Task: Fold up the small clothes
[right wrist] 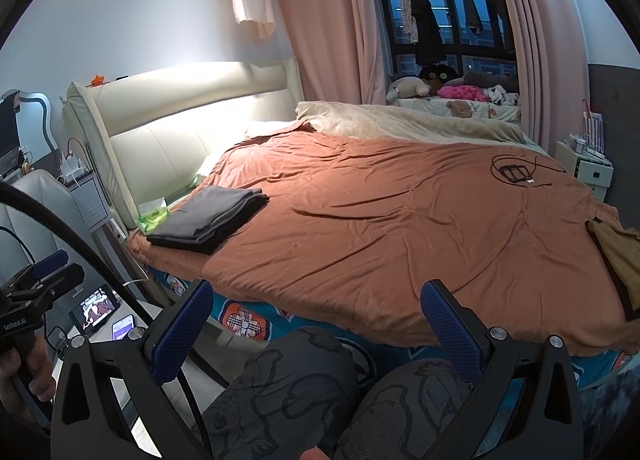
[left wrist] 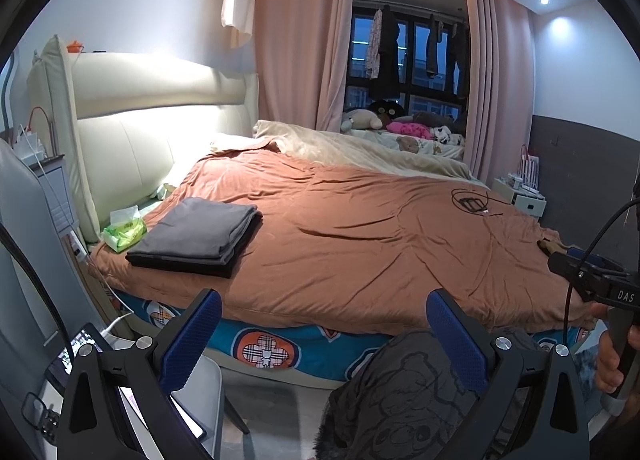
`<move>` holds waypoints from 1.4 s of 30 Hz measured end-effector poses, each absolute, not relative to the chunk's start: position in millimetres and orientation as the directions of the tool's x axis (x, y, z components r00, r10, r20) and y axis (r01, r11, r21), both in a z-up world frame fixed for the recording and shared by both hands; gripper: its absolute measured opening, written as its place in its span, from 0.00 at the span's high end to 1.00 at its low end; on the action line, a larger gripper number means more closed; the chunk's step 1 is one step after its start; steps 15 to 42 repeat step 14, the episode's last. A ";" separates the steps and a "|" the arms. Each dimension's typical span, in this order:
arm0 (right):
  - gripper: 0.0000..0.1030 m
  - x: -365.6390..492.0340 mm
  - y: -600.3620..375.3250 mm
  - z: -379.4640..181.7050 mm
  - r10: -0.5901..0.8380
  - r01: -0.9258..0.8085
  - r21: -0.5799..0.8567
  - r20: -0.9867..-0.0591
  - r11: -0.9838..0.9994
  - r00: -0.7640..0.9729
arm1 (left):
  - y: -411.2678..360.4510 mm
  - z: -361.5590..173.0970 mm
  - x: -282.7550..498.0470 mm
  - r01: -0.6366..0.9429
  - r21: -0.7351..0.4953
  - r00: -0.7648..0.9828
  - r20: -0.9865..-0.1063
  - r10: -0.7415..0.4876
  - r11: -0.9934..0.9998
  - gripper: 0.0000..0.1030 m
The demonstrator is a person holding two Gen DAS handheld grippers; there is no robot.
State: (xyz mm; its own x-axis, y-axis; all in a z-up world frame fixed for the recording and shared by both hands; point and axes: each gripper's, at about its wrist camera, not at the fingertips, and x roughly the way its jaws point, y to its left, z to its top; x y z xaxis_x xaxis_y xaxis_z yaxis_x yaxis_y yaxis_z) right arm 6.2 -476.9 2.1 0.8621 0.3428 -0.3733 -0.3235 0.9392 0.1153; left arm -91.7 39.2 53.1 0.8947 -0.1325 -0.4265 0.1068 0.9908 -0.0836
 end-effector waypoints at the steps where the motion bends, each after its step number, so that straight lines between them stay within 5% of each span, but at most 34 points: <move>1: 0.00 5.8 -477.4 1.8 0.341 -0.323 0.113 -0.373 0.940 0.863 | 39.8 53.8 -92.0 0.107 -0.084 0.896 -0.424 -0.133 0.991 0.00; 42: 0.00 4.2 -477.7 1.6 0.336 -0.321 0.104 -0.373 0.941 0.864 | 40.2 57.9 -100.0 0.115 -0.078 0.909 -0.395 -0.136 0.990 0.00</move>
